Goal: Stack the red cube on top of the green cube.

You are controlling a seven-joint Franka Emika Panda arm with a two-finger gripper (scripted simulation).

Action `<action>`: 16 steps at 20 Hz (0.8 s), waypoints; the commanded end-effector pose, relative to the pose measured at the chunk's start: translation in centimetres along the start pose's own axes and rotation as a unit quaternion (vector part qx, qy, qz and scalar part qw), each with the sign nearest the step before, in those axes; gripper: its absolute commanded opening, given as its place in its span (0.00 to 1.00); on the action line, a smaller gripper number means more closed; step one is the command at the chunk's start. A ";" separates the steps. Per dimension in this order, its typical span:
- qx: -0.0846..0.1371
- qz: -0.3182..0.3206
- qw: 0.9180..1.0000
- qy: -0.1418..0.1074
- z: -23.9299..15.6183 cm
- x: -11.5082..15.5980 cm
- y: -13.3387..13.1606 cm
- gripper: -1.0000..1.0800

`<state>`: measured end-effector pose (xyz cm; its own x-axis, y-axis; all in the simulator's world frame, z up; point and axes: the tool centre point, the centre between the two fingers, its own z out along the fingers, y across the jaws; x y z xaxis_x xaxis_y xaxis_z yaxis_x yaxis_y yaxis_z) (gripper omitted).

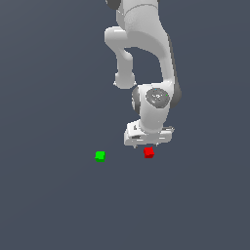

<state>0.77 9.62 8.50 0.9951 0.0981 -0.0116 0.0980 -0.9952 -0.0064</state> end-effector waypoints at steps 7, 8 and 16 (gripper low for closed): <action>-0.003 -0.012 1.000 0.006 1.5 0.9 -2.2 0.96; -0.003 -0.012 1.000 0.005 1.5 0.8 -2.2 0.96; -0.003 -0.012 1.000 0.005 3.6 0.8 -2.2 0.96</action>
<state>1.41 11.91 5.57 0.9925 0.1219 -0.0001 0.1219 -0.9925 -0.0012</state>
